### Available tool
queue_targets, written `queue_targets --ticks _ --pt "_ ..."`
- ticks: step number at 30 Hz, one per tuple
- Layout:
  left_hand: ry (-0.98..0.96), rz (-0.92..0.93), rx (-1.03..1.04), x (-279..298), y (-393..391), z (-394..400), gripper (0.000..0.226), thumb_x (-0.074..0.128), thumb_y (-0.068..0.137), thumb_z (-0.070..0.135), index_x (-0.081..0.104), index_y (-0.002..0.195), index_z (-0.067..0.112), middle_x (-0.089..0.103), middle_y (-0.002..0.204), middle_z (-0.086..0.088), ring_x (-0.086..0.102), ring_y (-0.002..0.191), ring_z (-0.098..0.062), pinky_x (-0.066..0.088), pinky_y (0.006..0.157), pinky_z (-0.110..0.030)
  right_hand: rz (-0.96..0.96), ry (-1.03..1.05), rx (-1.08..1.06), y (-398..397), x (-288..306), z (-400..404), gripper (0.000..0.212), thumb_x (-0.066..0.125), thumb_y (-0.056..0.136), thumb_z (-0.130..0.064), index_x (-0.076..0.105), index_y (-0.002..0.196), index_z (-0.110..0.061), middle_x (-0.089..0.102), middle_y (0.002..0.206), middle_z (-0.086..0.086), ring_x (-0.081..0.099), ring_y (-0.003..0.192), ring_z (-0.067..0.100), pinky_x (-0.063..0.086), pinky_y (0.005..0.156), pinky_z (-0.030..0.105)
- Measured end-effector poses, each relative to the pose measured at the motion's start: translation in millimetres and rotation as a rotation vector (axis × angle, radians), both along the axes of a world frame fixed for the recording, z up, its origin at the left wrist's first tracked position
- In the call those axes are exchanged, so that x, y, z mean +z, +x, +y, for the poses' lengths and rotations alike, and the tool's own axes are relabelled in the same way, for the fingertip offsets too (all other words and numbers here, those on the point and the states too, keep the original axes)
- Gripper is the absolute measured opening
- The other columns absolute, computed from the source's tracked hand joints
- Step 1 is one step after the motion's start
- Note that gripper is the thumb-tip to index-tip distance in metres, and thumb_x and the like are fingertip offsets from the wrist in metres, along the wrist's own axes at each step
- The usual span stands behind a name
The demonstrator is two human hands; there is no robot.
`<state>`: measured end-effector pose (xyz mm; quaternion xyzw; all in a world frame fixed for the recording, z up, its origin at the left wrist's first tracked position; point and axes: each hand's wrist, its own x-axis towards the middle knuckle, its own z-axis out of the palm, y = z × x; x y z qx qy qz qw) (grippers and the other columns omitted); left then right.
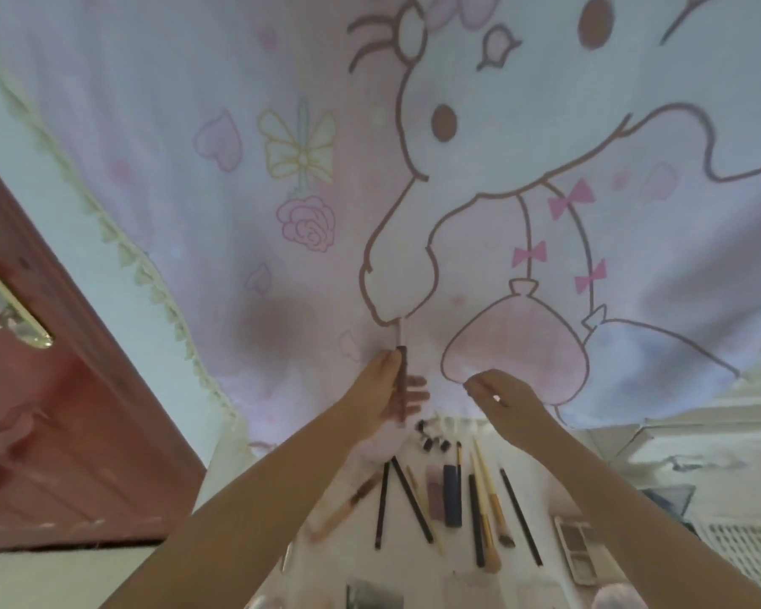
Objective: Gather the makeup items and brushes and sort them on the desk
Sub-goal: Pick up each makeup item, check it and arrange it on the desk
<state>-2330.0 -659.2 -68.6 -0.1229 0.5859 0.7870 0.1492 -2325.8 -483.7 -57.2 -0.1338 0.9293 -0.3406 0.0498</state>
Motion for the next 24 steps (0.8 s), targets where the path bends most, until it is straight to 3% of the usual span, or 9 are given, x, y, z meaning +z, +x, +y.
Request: queue_targets --ticks 2,4,7,10,13,17,19,21,24 --pt "-0.089 0.003 -0.075 18 0 -13 0.024 0.026 0.100 0.036 0.039 0.090 0.018 0.052 0.065 -0.006 0.050 0.038 -0.009 0.044 0.040 -0.020 0.014 -0.126 -0.097 -6 27 -2 0.026 0.043 0.095 -0.015 0.059 0.110 -0.001 0.056 0.104 0.006 0.052 0.102 0.020 0.033 0.079 0.018" --pt "-0.357 0.084 -0.191 37 0 -21 0.027 0.025 0.100 0.037 0.039 0.091 0.016 0.042 0.059 -0.001 0.035 0.034 -0.005 0.030 0.035 -0.015 0.012 -0.186 -0.095 -11 55 -8 0.028 0.043 0.095 -0.018 0.057 0.114 -0.002 0.055 0.104 0.007 0.051 0.099 0.019 0.036 0.083 0.022" --pt "-0.784 0.316 -0.335 74 -4 -24 0.019 0.033 0.099 0.029 0.046 0.091 0.018 0.043 0.062 0.003 0.035 0.047 -0.007 0.029 0.040 -0.013 0.025 -0.180 -0.022 -16 94 -23 0.037 0.038 0.096 -0.030 0.056 0.106 0.001 0.060 0.103 0.019 0.054 0.091 0.025 0.042 0.083 0.034" --pt "-1.127 0.618 -0.413 115 -9 -24 0.009 0.047 0.094 0.023 0.053 0.090 0.017 0.044 0.065 0.011 0.041 0.060 -0.007 0.034 0.050 -0.006 0.071 -0.089 -0.026 -26 124 -38 0.048 0.030 0.097 -0.040 0.057 0.092 0.000 0.056 0.087 0.014 0.050 0.081 0.022 0.037 0.063 0.026" --pt "-1.343 0.856 -0.362 148 -14 -24 0.014 0.054 0.090 0.021 0.061 0.092 0.009 0.043 0.067 0.007 0.042 0.072 -0.013 0.032 0.058 -0.013 0.166 0.008 -0.088 -40 143 -44 0.054 0.030 0.097 -0.040 0.046 0.058 -0.005 0.045 0.061 0.007 0.043 0.057 0.018 0.029 0.052 0.022" --pt "-1.468 0.962 -0.260 174 -18 -25 0.026 0.051 0.092 0.029 0.063 0.095 0.006 0.043 0.069 0.005 0.043 0.073 -0.014 0.031 0.060 -0.013 0.142 -0.212 -0.163 -51 156 -39 0.048 0.033 0.097 -0.027 0.035 0.052 -0.011 0.036 0.054 0.003 0.034 0.049 0.014 0.027 0.047 0.020" --pt "-1.570 0.992 -0.184 177 -16 -22 0.031 0.043 0.094 0.035 0.060 0.095 0.009 0.043 0.068 0.006 0.044 0.072 -0.014 0.032 0.060 -0.024 0.259 -0.313 -0.175 -49 163 -37 0.050 0.032 0.098 -0.022 0.035 0.049 -0.012 0.038 0.053 0.003 0.036 0.050 0.013 0.029 0.049 0.019" --pt "-1.586 1.007 -0.138 177 -14 -17 0.032 0.038 0.096 0.035 0.058 0.094 0.009 0.047 0.073 0.003 0.044 0.069 -0.014 0.032 0.060 -0.023 0.461 -0.310 -0.178 -48 166 -36 0.056 0.030 0.099 -0.023 0.031 0.044 -0.014 0.034 0.047 0.000 0.034 0.046 0.012 0.026 0.047 0.016" --pt "-1.106 0.801 -0.302 179 -12 -16 0.030 0.039 0.097 0.024 0.057 0.077 0.011 0.045 0.053 0.007 0.040 0.045 -0.002 0.028 0.045 -0.012 0.941 -0.232 -0.024 -48 169 -32 0.051 0.032 0.091 -0.021 0.032 0.041 -0.013 0.028 0.039 -0.010 0.025 0.038 0.007 0.022 0.047 0.013"
